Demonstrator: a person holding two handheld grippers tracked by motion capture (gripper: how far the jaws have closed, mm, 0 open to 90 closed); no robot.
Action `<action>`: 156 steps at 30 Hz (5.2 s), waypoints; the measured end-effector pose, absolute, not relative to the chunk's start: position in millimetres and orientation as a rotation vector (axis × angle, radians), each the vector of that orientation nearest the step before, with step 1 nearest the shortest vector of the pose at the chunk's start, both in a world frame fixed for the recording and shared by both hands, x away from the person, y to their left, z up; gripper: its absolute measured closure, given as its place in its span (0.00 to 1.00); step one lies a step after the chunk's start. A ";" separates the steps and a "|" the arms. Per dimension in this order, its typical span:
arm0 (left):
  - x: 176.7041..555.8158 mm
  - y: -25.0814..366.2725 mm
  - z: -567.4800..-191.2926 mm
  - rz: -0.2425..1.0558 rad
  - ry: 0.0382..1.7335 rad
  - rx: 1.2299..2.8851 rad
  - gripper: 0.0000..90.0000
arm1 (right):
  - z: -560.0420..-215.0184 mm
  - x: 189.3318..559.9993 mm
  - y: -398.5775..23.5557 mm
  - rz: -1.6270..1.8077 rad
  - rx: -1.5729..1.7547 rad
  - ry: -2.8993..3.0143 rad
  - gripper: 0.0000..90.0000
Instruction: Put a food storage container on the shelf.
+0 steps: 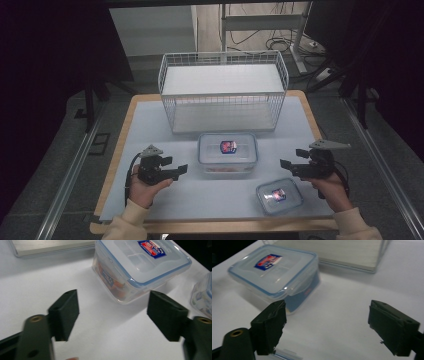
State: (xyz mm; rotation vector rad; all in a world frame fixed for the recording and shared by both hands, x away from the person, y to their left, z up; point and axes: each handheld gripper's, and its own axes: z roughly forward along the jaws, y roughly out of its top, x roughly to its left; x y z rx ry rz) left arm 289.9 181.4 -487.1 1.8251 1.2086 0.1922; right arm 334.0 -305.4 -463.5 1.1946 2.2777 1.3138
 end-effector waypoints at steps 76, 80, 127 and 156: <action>368.8 143.6 -510.3 -0.293 1.219 1.723 0.44 | -483.6 417.3 -233.1 1.439 1.558 2.678 0.47; 366.6 144.6 -509.1 -0.286 1.209 1.720 0.47 | -482.2 412.2 -235.1 1.452 1.532 2.664 0.50; 349.8 145.6 -455.3 -0.089 1.081 1.709 0.56 | -435.1 386.1 -240.0 1.601 1.277 2.488 0.57; 353.8 152.9 -377.6 0.057 0.976 1.692 0.56 | -357.6 389.3 -232.7 1.649 1.096 2.401 0.57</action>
